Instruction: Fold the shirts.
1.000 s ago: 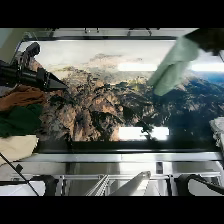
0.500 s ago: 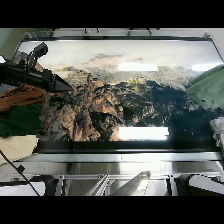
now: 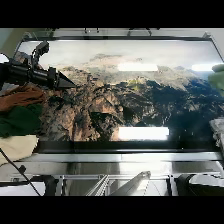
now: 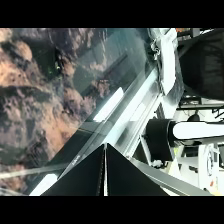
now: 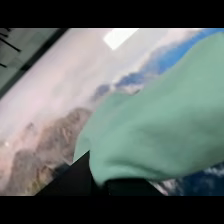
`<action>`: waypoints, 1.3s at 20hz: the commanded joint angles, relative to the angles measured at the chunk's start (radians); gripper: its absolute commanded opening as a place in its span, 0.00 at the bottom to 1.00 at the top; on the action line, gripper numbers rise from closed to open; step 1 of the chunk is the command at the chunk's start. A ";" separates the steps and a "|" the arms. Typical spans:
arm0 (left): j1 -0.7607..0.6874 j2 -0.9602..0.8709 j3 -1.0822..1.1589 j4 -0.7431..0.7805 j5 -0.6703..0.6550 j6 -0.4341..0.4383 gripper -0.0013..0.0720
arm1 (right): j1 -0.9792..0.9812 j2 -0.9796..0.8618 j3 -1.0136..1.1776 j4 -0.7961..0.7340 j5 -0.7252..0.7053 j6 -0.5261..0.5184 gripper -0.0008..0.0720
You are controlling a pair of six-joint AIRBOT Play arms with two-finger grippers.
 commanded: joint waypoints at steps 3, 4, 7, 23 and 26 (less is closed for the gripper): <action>-0.001 0.001 0.000 0.001 -0.004 0.032 0.02 | -0.050 -0.018 0.021 -0.527 0.473 0.129 0.03; -0.001 0.001 0.000 0.001 -0.004 0.032 0.02 | -0.054 0.000 0.009 -0.534 0.469 0.154 0.03; -0.001 0.001 0.000 0.002 -0.011 0.043 0.02 | -0.057 0.031 0.006 -0.534 0.470 0.178 0.03; -0.001 0.001 0.000 0.002 -0.028 0.058 0.02 | -0.167 0.209 -0.615 -1.040 0.467 0.248 0.39; -0.001 0.001 0.000 0.007 -0.027 0.058 0.02 | -0.188 0.186 -0.615 -1.049 0.469 0.246 0.97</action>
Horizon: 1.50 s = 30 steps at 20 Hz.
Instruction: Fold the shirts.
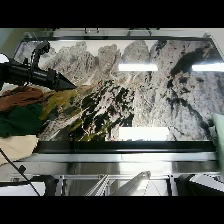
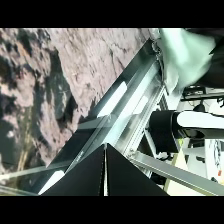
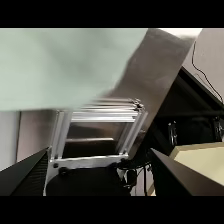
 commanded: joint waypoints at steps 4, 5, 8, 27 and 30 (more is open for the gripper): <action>-0.001 0.001 0.000 0.004 0.006 0.001 0.02 | 0.019 -0.013 -0.036 -0.009 0.006 0.024 0.89; -0.001 0.001 0.000 -0.003 0.009 0.001 0.02 | 0.042 -0.013 -0.032 0.050 0.005 0.040 0.43; 0.000 0.001 0.056 -0.013 0.007 0.000 0.02 | 0.144 -0.010 -0.018 0.303 -0.035 0.035 0.04; -0.047 0.532 -0.765 -0.028 0.064 0.000 0.02 | 1.135 0.511 -0.807 0.959 -0.662 -0.203 0.04; -0.047 0.550 -0.765 -0.028 0.065 0.000 0.02 | 1.135 0.510 -0.808 1.002 -0.659 -0.203 0.04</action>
